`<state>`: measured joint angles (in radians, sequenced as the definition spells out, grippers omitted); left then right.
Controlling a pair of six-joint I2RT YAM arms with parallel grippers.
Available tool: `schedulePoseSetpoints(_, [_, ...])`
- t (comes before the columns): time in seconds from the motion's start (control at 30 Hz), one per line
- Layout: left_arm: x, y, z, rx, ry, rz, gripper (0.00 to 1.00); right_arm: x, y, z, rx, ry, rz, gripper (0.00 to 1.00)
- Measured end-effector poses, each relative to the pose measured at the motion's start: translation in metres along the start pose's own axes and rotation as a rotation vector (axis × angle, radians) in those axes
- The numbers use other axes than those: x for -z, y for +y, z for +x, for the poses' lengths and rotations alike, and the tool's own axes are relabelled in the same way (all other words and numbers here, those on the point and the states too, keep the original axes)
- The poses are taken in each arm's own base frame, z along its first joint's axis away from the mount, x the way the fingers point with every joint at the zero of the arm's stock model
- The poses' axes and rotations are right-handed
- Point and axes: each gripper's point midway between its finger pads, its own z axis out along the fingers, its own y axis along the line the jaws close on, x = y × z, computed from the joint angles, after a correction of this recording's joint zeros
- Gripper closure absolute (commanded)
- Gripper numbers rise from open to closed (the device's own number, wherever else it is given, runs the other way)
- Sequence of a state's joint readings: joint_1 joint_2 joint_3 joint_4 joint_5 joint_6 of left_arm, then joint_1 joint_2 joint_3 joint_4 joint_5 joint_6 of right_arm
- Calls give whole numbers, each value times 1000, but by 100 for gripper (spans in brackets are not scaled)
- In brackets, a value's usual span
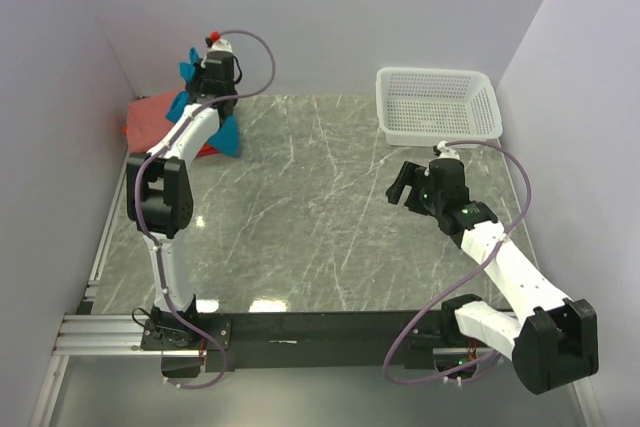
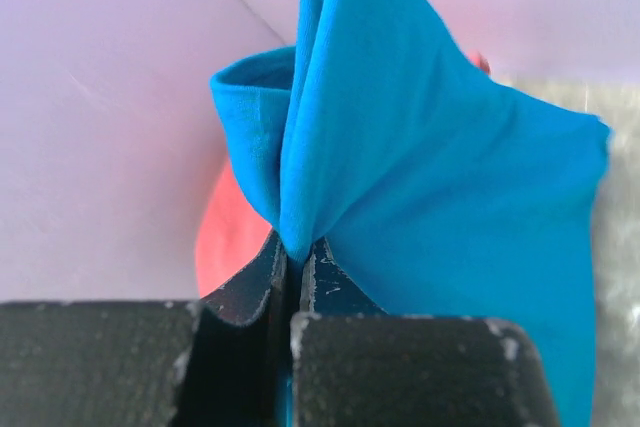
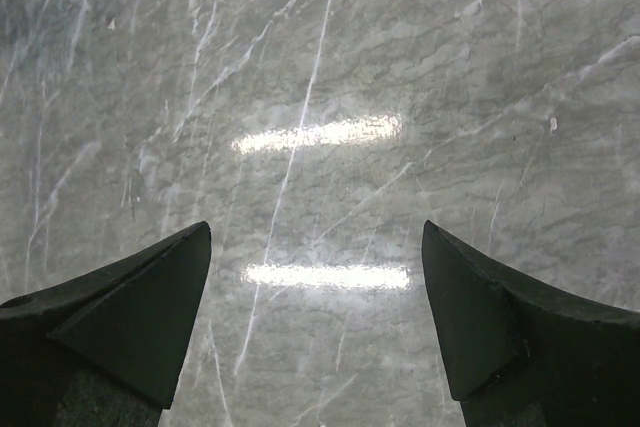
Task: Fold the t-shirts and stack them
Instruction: Neatly place the folded tshirt to the corner
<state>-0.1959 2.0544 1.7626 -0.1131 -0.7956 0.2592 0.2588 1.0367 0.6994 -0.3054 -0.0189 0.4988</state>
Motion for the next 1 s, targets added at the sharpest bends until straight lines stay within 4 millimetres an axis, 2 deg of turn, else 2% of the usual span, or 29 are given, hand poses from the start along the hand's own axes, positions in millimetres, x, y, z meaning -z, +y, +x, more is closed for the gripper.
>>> schedulePoseSetpoints(0.1, [-4, 12, -19, 22, -33, -1, 99, -3, -1, 2, 1, 9, 5, 8])
schedulePoseSetpoints(0.2, [-2, 16, -38, 43, -69, 20, 99, -5, -2, 4, 2, 17, 11, 8])
schedulePoseSetpoints(0.47, [1, 32, -73, 107, -128, 51, 99, -8, -4, 6, 2, 30, 19, 8])
schedulePoseSetpoints(0.57, [-10, 45, -69, 146, -117, 49, 99, -8, -5, 6, 3, 31, 20, 8])
schedulePoseSetpoints(0.7, [-37, 58, -38, 183, -54, 45, 99, -10, -6, 9, 3, 42, 27, 8])
schedulePoseSetpoints(0.73, [-46, 60, -27, 190, -28, 38, 93, -11, -6, 10, 3, 47, 30, 8])
schedulePoseSetpoints(0.83, [-75, 67, 12, 209, 60, -13, 61, -11, -8, 10, 6, 56, 40, 8])
schedulePoseSetpoints(0.87, [-86, 70, 29, 214, 100, -38, 43, -11, -8, 9, 6, 55, 46, 8])
schedulePoseSetpoints(0.9, [-94, 71, 42, 217, 138, -55, 20, -11, -8, 7, 7, 51, 50, 8])
schedulePoseSetpoints(0.93, [-102, 73, 55, 226, 171, -71, 1, -11, -8, 5, 7, 48, 56, 8])
schedulePoseSetpoints(1.0, [-111, 78, 74, 260, 222, -91, 1, -11, -8, 0, 6, 38, 64, 7])
